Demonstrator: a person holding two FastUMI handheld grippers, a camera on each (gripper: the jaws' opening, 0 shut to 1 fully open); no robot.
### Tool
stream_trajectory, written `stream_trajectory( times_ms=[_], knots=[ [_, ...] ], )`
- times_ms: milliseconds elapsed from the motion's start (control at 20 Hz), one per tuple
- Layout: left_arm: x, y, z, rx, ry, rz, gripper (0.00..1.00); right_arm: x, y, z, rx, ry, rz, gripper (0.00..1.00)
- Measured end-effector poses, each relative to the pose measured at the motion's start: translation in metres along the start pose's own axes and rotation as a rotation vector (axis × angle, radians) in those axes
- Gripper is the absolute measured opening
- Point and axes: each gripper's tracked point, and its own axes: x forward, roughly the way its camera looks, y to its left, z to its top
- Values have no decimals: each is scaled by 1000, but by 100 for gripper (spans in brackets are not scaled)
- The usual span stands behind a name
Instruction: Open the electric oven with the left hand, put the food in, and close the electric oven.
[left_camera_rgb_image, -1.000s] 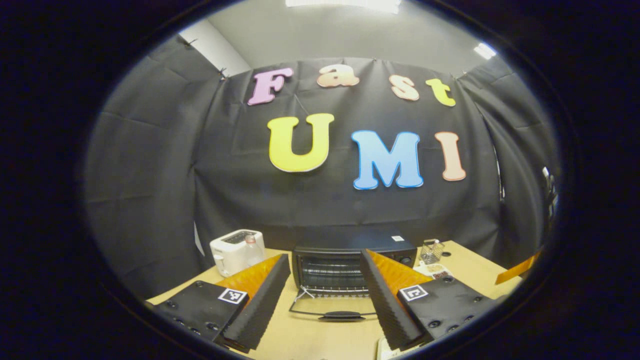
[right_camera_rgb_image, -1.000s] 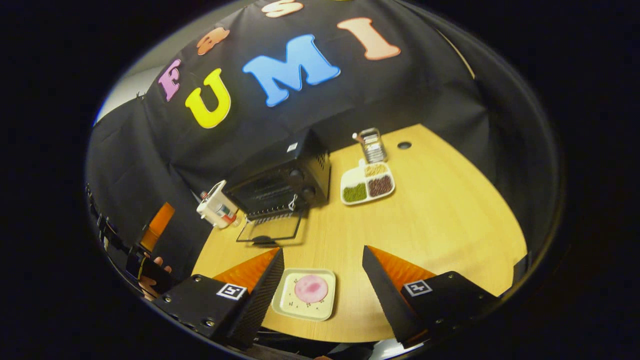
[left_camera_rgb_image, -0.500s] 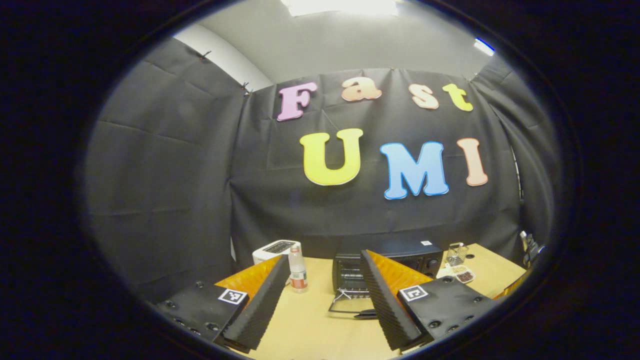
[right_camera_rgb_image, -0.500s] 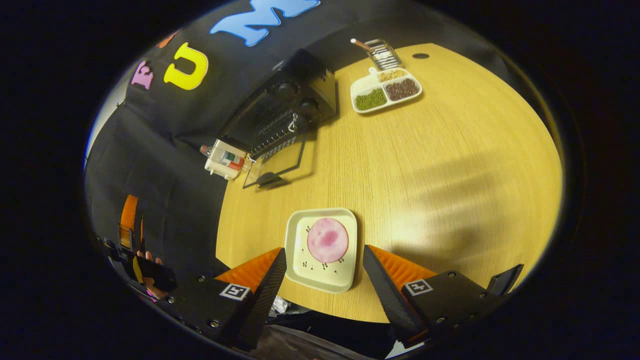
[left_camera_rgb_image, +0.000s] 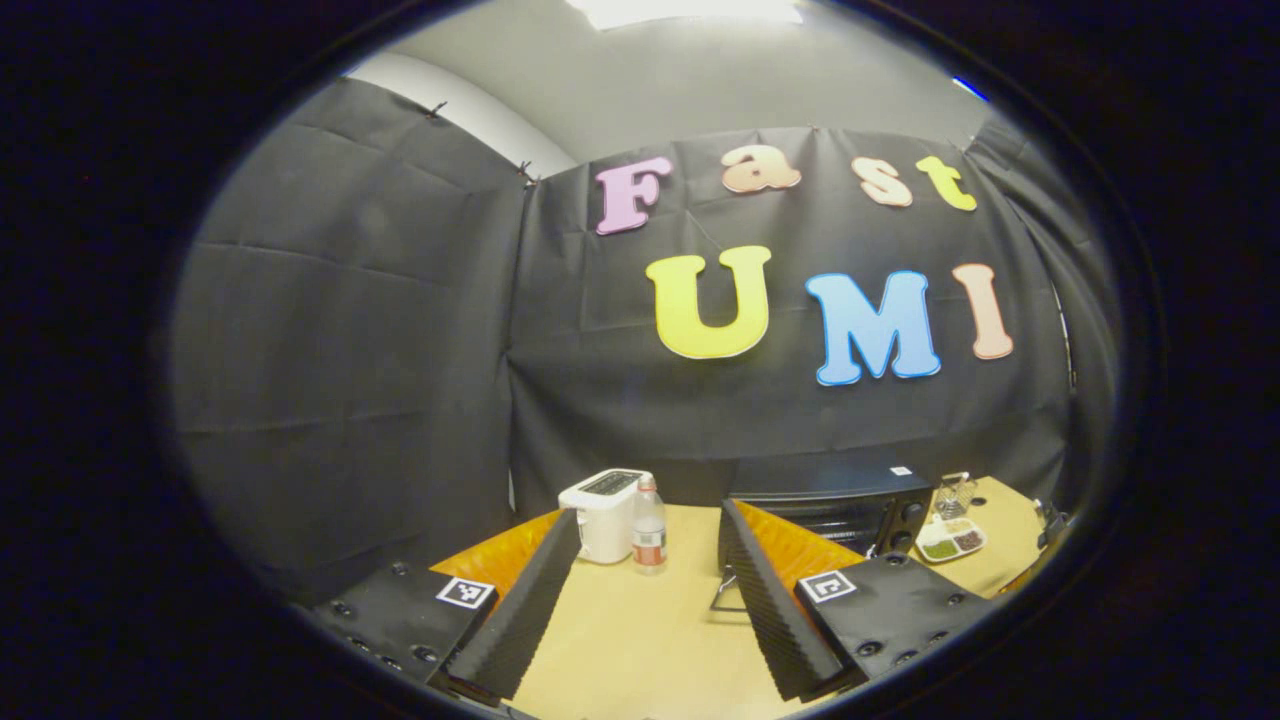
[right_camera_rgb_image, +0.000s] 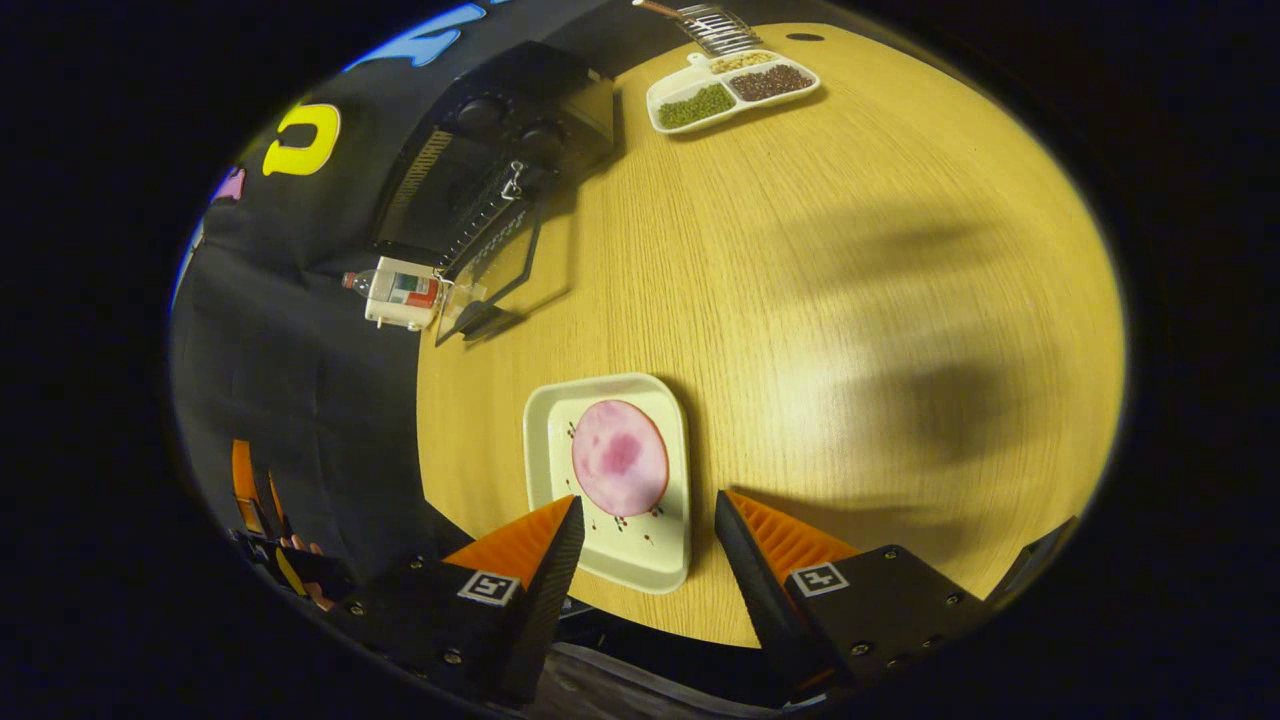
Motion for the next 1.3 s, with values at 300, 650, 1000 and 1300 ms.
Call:
stream_trajectory(
  times_ms=[300, 650, 1000, 1300],
  knots=[
    [7, 12, -15, 12, 33, 16, 99, 11, -7, 5, 22, 8, -33, 44],
    [16, 14, -14, 5, 26, 0, 99, 18, -21, 9, 36, -3, -99, 9],
    [19, 14, -13, 15, 24, -20, 96, 14, -15, 5, -47, -48, -40, 1],
    [22, 18, -7, 6, 9, -27, 99, 17, 8, -5, -4, -30, 58, 1]
  ],
)
